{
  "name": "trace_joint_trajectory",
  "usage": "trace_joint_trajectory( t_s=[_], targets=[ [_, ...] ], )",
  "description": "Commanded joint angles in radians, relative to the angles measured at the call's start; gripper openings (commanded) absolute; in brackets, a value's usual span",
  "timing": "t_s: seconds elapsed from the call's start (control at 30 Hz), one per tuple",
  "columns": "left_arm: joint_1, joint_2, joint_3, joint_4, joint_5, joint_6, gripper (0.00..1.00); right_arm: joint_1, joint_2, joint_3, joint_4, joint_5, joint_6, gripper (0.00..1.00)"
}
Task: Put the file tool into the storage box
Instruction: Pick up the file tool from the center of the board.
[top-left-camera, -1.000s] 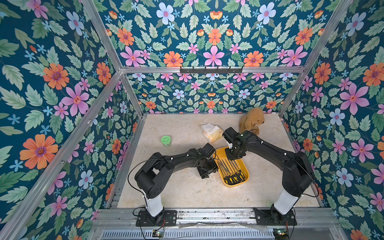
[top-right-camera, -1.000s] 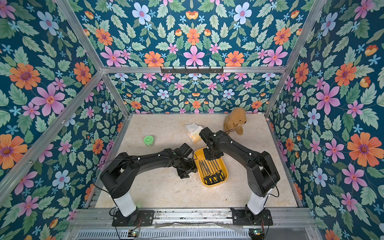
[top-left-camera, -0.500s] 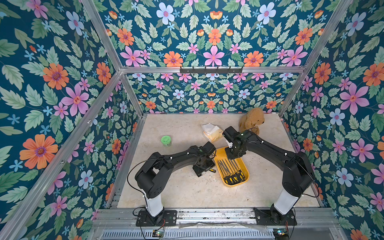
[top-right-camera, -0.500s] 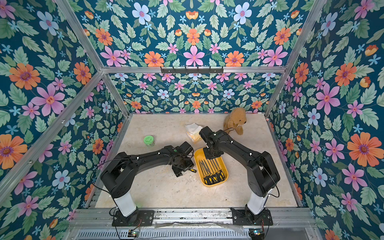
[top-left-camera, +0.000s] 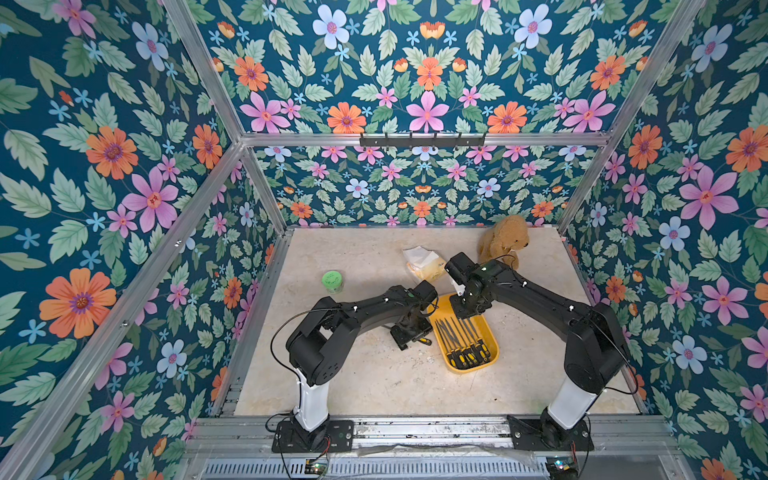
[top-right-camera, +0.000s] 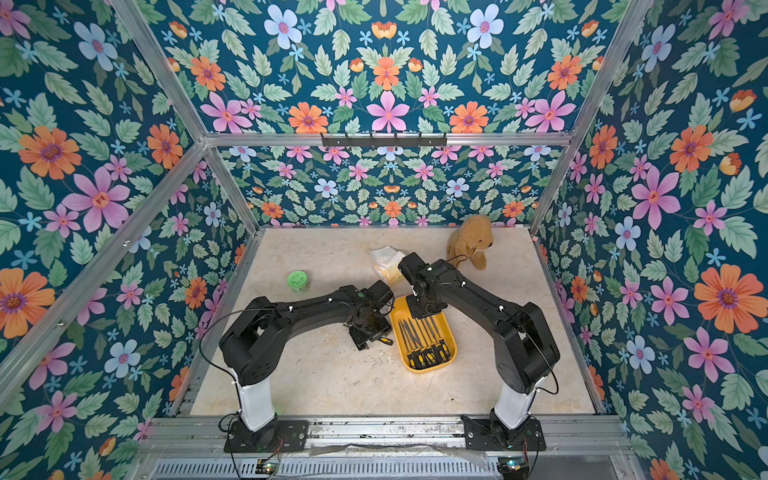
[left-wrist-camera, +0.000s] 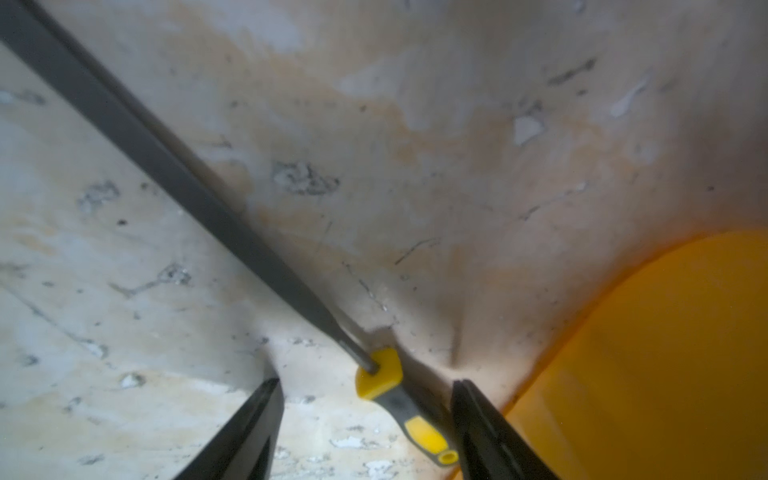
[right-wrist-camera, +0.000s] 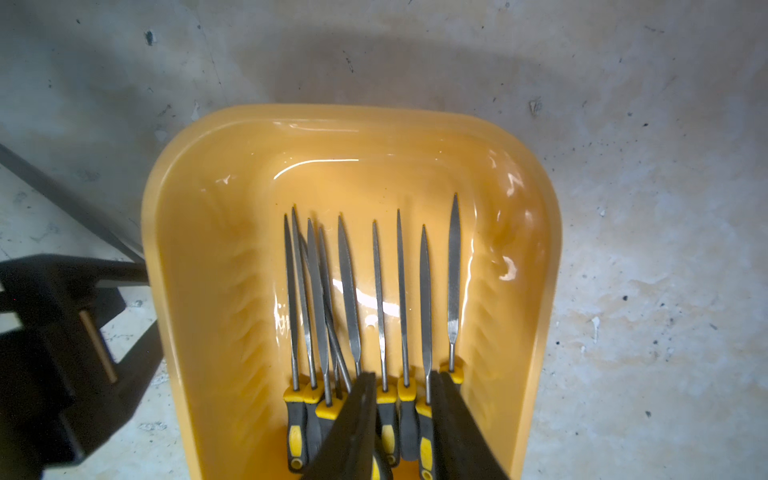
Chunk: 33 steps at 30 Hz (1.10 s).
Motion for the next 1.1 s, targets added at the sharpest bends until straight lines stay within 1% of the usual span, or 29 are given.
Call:
trace_joint_trajectory(
  t_s=[0.0, 0.07, 0.13, 0.2, 0.33, 0.4, 0.53, 0.6, 0.7, 0.73, 0.8, 0.87, 0.93, 1.0, 1.07],
  targets=[
    [-0.001, 0.019, 0.003, -0.082, 0.03, 0.067, 0.62, 0.0, 0.003, -0.001, 0.0, -0.005, -0.007, 0.28],
    [0.0, 0.034, 0.023, -0.127, 0.022, 0.101, 0.62, 0.001, 0.003, 0.002, 0.002, -0.007, -0.009, 0.28],
    [0.002, 0.045, 0.04, -0.176, 0.012, 0.129, 0.58, 0.001, 0.004, 0.005, 0.001, -0.004, -0.011, 0.28],
    [0.005, 0.035, 0.035, -0.18, 0.016, 0.138, 0.49, 0.0, 0.004, 0.006, 0.001, -0.002, -0.01, 0.28],
    [0.006, -0.005, 0.001, -0.191, 0.015, 0.159, 0.39, 0.001, -0.002, 0.008, 0.0, -0.002, -0.012, 0.28],
    [0.009, -0.027, -0.029, -0.19, 0.017, 0.177, 0.3, 0.001, -0.001, 0.007, 0.0, -0.001, -0.012, 0.28],
    [0.018, -0.07, -0.072, -0.173, 0.024, 0.219, 0.18, 0.0, 0.008, 0.018, -0.005, -0.015, -0.01, 0.27],
    [0.019, -0.104, -0.093, -0.158, 0.023, 0.254, 0.13, 0.0, 0.009, 0.034, -0.005, -0.045, -0.008, 0.27],
    [0.022, -0.17, -0.124, -0.154, 0.028, 0.314, 0.07, 0.001, 0.01, 0.076, 0.003, -0.119, 0.014, 0.27],
    [0.021, -0.199, -0.136, -0.11, 0.04, 0.337, 0.07, 0.0, 0.009, 0.092, 0.01, -0.155, 0.029, 0.28],
    [0.019, -0.28, -0.179, -0.022, 0.107, 0.387, 0.06, 0.0, 0.0, 0.114, 0.056, -0.264, 0.071, 0.3],
    [0.019, -0.353, -0.221, 0.057, 0.18, 0.415, 0.06, -0.004, -0.005, 0.115, 0.124, -0.388, 0.119, 0.33],
    [0.019, -0.42, -0.254, 0.112, 0.229, 0.435, 0.06, -0.004, 0.003, 0.108, 0.187, -0.493, 0.18, 0.35],
    [0.019, -0.459, -0.269, 0.111, 0.243, 0.459, 0.03, -0.002, 0.021, 0.087, 0.249, -0.591, 0.23, 0.35],
    [0.019, -0.477, -0.278, 0.1, 0.255, 0.471, 0.02, 0.0, 0.03, 0.062, 0.297, -0.627, 0.272, 0.35]
  ],
)
